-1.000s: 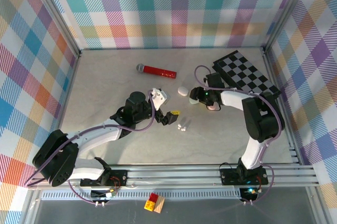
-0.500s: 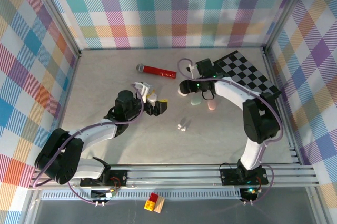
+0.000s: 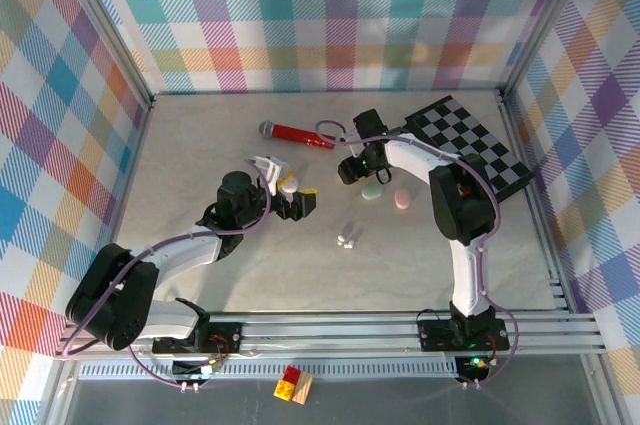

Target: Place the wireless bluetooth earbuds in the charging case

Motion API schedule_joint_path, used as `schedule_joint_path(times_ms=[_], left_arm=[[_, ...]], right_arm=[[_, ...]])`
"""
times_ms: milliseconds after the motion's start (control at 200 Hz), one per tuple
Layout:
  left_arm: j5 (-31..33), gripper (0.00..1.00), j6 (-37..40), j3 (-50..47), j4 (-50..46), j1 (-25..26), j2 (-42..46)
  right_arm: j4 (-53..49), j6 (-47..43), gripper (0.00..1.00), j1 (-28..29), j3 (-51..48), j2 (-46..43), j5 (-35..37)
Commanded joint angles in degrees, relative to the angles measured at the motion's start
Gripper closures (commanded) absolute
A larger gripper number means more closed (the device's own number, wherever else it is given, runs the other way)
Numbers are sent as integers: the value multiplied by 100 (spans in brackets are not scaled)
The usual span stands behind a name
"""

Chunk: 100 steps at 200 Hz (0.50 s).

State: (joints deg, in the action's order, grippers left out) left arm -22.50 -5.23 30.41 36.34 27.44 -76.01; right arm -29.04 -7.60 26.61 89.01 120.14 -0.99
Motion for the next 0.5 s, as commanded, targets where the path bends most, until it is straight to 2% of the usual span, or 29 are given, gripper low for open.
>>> schedule_joint_path(times_ms=[0,270,425,495], left_arm=[[-176,0,-47,96,84,-46,18],[-215,0,-30,113,66,-46,-6],[-248,0,-30,119,66,-46,-24],[-257,0,-21,114,58,-46,-26]], right_arm=[[-256,-206,35,54,265,188,-13],[-334,-181,45,90,489,433,-84],[-348,-166,47,90,529,515,-111],[-342,-166,52,90,530,522,-103]])
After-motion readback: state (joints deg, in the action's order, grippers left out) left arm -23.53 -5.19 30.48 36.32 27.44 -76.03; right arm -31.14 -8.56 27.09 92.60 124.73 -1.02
